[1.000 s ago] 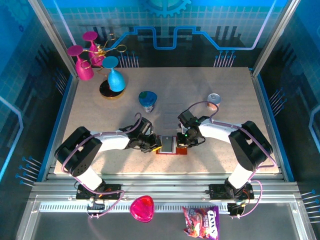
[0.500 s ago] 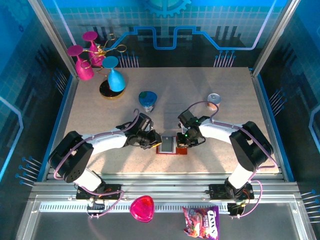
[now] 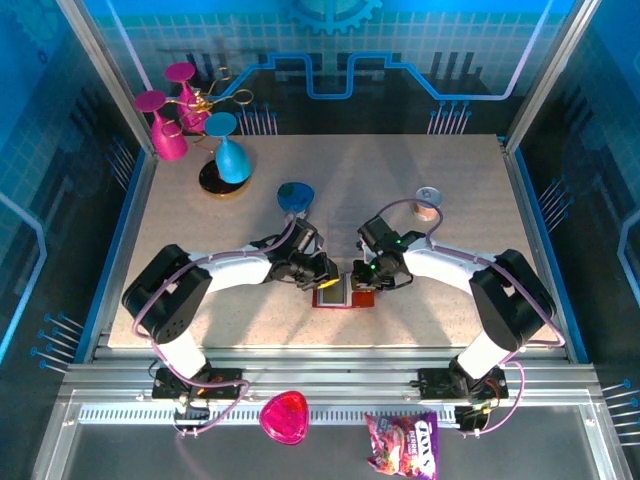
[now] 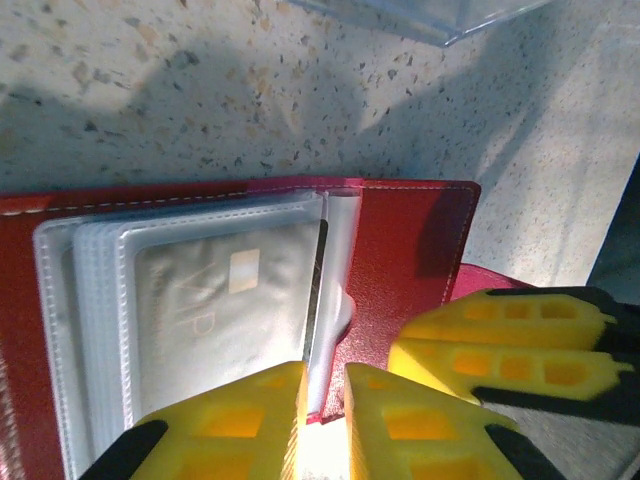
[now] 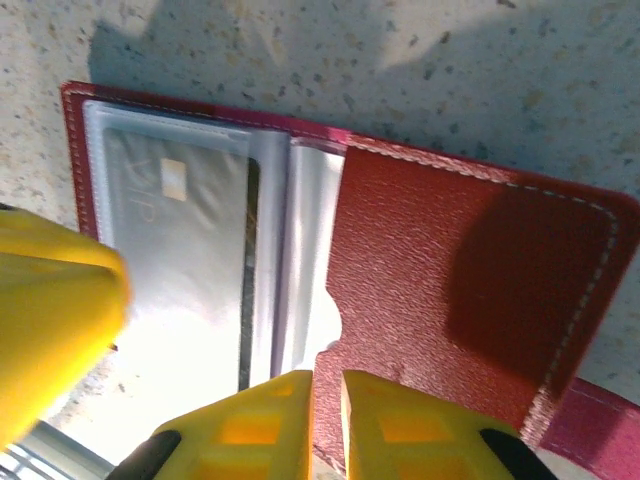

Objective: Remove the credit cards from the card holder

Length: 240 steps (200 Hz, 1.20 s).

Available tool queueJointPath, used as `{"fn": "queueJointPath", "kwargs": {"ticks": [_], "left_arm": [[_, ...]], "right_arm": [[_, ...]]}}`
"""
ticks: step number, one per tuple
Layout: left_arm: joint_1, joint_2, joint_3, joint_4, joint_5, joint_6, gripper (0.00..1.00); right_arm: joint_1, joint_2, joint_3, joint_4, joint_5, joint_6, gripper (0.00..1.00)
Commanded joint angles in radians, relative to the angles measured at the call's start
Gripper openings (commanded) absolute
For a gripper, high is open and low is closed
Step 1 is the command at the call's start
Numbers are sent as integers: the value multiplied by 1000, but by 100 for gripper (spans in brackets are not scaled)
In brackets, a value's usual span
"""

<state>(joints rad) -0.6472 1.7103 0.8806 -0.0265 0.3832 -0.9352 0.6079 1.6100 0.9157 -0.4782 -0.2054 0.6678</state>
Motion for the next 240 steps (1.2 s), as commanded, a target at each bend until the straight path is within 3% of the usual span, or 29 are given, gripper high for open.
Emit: {"fn": "queueJointPath", "kwargs": {"ticks": [1,85,240], "left_arm": [[-6,22,16,2,17,17,17],[-5,5,-39,-29,-43,33,15],[-5,-8,-69,-16,-50,15,14]], "right_arm": [[6,-5,2,54,-62,47,15],[6,61,-12,173,-157,116,19],[2,118,-30,217,-183,128,21]]}}
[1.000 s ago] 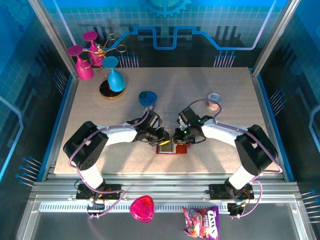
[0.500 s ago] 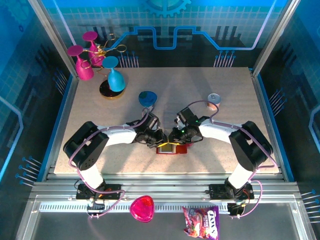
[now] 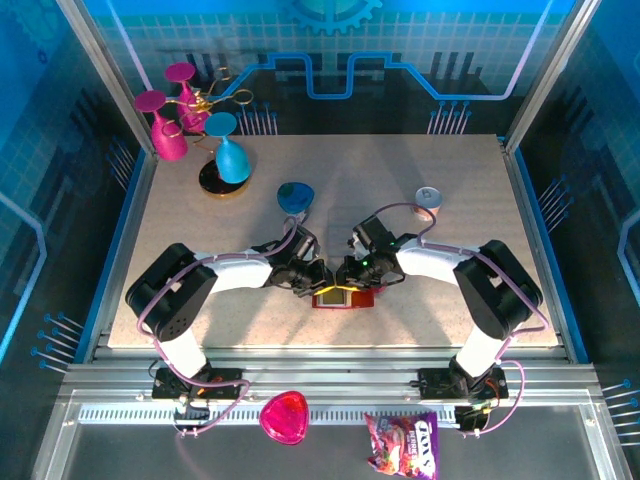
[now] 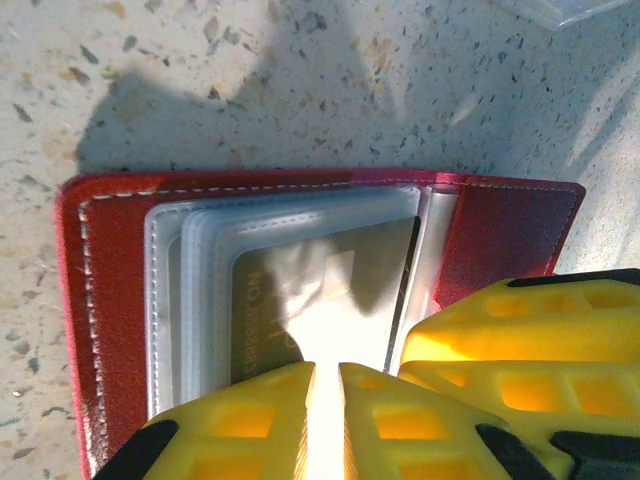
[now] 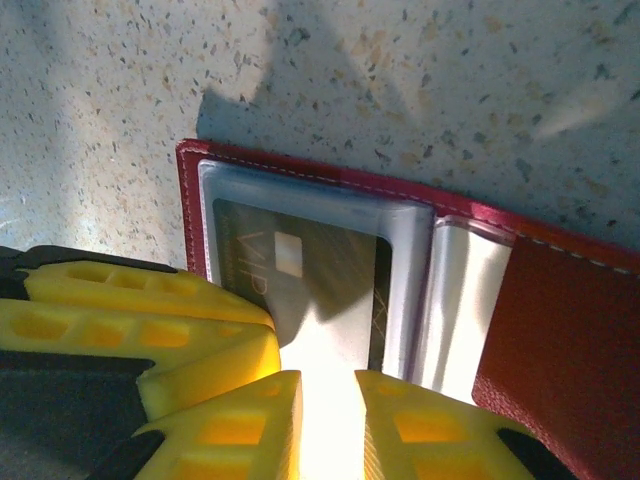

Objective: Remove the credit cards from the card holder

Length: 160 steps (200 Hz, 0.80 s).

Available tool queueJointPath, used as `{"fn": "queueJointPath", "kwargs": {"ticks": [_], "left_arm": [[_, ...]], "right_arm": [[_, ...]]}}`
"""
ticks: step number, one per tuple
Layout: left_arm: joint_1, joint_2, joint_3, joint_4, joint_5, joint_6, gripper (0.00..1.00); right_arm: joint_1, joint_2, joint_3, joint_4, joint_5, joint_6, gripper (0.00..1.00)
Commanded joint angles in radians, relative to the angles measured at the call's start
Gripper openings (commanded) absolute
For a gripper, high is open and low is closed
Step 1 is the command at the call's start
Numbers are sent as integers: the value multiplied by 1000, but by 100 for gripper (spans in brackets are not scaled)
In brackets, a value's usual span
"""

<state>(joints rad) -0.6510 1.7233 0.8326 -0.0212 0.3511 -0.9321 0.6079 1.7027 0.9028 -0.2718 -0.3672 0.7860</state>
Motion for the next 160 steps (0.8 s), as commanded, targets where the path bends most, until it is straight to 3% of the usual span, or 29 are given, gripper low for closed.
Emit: {"fn": "queueJointPath", "kwargs": {"ticks": [1,78,160], "left_arm": [[-1,-22,-22,-22,-18,12,14],[-1,-20,-21,-20,-18,10,15],[1,-65,-4,-39,-22,8,16]], "right_arm": [[2,25,-17,10,-21,10,21],[-2,14,-15,-55,47,-13,25],[-11,-59,-17,-37,33,-3,24]]}}
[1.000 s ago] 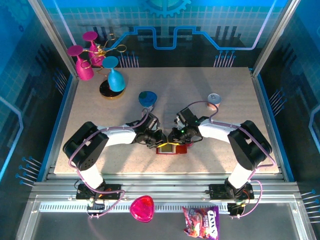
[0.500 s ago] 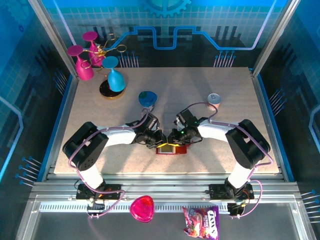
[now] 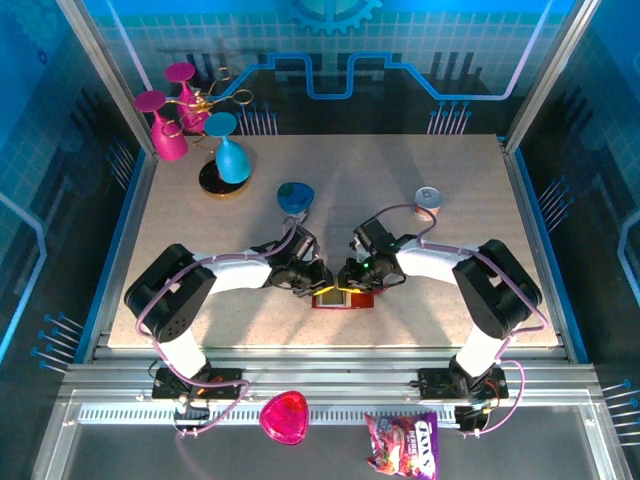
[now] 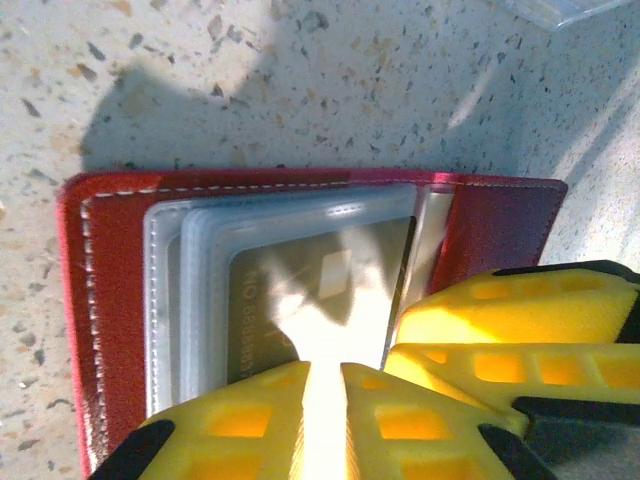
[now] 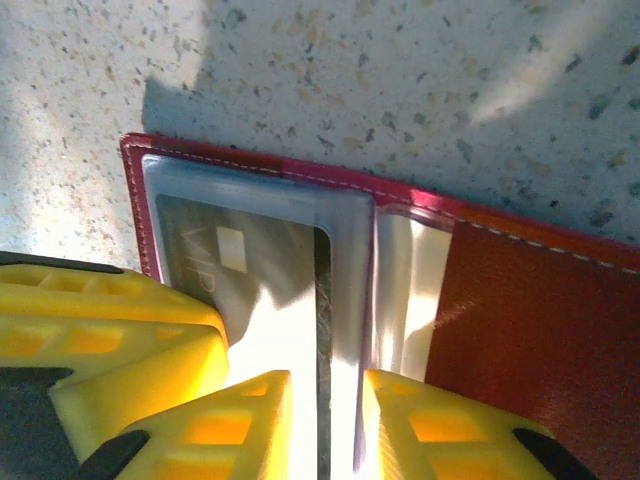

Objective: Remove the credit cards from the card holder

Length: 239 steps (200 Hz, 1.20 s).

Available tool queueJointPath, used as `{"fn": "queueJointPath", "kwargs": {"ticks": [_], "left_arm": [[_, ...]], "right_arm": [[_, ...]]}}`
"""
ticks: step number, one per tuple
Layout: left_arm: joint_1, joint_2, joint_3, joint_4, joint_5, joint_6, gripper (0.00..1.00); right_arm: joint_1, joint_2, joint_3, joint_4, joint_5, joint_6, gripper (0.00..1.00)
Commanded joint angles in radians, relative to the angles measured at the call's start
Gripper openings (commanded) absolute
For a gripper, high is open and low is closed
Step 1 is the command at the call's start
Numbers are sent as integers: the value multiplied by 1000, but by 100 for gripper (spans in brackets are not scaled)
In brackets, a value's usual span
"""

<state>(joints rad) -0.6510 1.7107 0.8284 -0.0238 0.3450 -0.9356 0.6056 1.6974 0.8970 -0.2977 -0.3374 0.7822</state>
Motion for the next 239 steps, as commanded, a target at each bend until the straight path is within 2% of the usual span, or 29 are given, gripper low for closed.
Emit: {"fn": "queueJointPath", "kwargs": {"ticks": [1,37,96,126,159,190,239], "left_arm": [[1,-54,1,-38,-17,12,16],[1,-83,14,-80,-34,27,17],[1,-41,-5,-96,-41,44,14],[2,-28,-14,-88,-41,43,12],[2,-25,-15,-98,-47,50,12],[1,-25,-15,-99,-52,50,12],[1,-23,-18,-95,-54,48,12]], "right_arm": [[-9,-55,-12,-11,2,0,24],[-16,-57,-47,23,-45,10,23],[-30,5,-91,143,-131,57,22],[-32,-4,-92,132,-116,56,21],[-35,-31,-71,43,-40,23,22],[-36,-47,-77,91,-90,33,17],[-37,-44,-76,105,-95,44,20]]}}
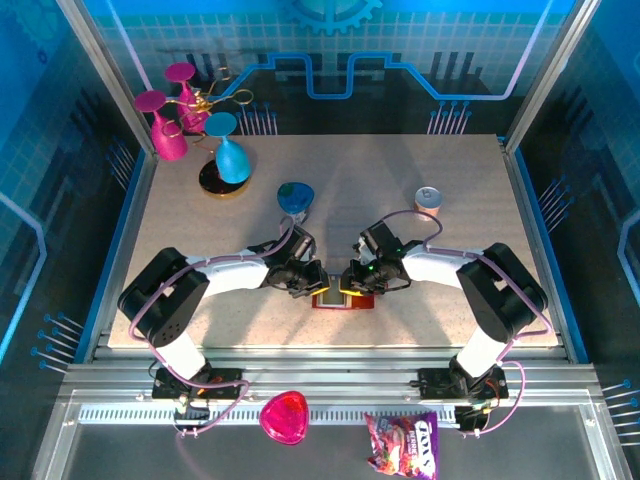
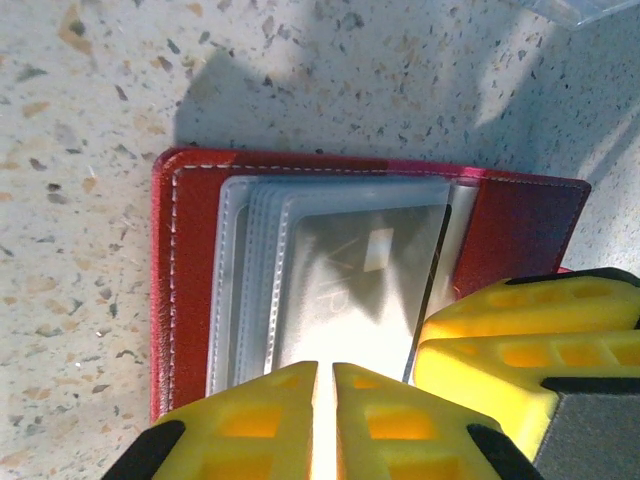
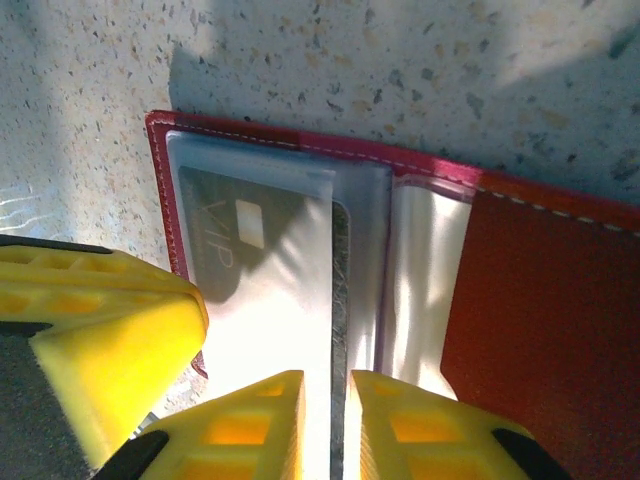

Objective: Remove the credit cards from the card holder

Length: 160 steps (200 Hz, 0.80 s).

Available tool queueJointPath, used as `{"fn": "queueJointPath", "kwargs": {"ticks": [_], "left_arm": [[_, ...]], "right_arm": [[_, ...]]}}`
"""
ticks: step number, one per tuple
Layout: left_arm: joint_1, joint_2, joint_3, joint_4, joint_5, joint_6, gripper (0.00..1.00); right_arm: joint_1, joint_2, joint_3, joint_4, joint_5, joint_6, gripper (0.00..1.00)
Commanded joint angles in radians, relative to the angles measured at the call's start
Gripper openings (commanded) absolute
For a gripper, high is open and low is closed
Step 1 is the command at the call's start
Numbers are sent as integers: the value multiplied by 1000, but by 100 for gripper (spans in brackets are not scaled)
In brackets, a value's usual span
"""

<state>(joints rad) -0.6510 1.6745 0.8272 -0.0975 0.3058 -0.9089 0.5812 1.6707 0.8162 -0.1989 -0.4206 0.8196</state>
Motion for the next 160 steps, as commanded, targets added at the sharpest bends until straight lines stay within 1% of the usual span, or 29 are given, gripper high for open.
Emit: {"fn": "queueJointPath", "kwargs": {"ticks": [1,27,37,47,65,98,160], "left_arm": [[1,13,-17,-22,-14,22,12],[1,16,-14,-28,-16,27,12],[1,16,-14,-30,-19,29,12],[1,17,-14,-31,-20,30,12],[1,19,-13,-30,-19,30,12],[1,19,-12,-31,-20,30,12],[1,16,-14,-31,-20,30,12]], "right_arm": [[-12,-16,6,6,-13,7,20],[-12,-9,1,22,-20,12,17],[-12,-9,2,10,-7,10,18],[-12,-12,7,-16,14,4,21],[-12,-19,14,-41,40,-8,20],[-12,-25,-8,39,-11,16,14],[-14,32,-13,63,-24,21,17]]}}
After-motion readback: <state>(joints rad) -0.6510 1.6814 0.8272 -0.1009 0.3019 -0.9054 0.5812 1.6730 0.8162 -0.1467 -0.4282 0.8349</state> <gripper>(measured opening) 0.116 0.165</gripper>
